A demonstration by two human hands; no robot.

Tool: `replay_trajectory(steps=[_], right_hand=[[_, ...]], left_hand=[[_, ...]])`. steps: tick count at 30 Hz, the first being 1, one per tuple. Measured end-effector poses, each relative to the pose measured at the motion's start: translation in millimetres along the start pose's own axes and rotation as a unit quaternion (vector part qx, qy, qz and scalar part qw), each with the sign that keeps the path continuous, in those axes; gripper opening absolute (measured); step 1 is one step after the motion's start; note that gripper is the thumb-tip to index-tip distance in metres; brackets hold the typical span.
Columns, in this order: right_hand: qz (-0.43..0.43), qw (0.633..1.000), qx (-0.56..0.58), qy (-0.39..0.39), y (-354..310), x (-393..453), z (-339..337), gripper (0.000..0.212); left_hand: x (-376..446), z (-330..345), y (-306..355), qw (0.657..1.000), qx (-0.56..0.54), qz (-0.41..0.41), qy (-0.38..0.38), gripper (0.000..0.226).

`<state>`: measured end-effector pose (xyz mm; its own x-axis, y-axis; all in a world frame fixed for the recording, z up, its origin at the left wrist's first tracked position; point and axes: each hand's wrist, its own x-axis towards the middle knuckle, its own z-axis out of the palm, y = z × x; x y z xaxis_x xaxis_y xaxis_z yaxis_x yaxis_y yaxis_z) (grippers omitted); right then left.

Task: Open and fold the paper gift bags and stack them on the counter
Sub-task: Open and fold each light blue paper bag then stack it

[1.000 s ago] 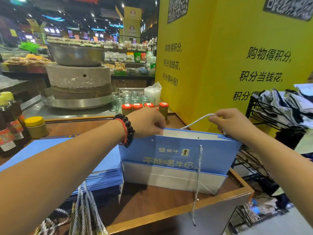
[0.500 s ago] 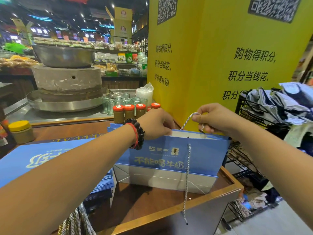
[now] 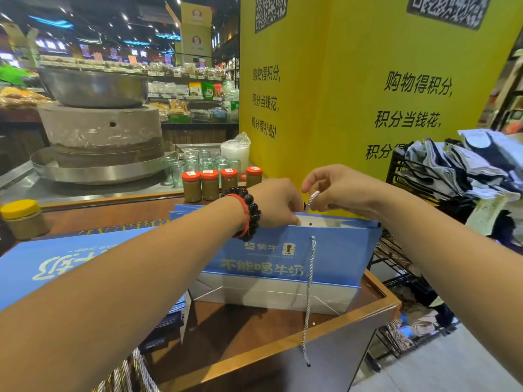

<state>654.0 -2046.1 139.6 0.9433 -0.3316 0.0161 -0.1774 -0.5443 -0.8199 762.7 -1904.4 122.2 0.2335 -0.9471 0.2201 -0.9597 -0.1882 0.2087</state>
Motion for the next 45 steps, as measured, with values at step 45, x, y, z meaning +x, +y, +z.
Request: replay_trajectory(steps=[45], right_hand=[[0.062,0.992,0.055,-0.093,16.1,4.7,-15.5,0.025]], left_hand=[[-5.1,6.8,5.6,1.000,-0.016,0.008,0.004,0.011]])
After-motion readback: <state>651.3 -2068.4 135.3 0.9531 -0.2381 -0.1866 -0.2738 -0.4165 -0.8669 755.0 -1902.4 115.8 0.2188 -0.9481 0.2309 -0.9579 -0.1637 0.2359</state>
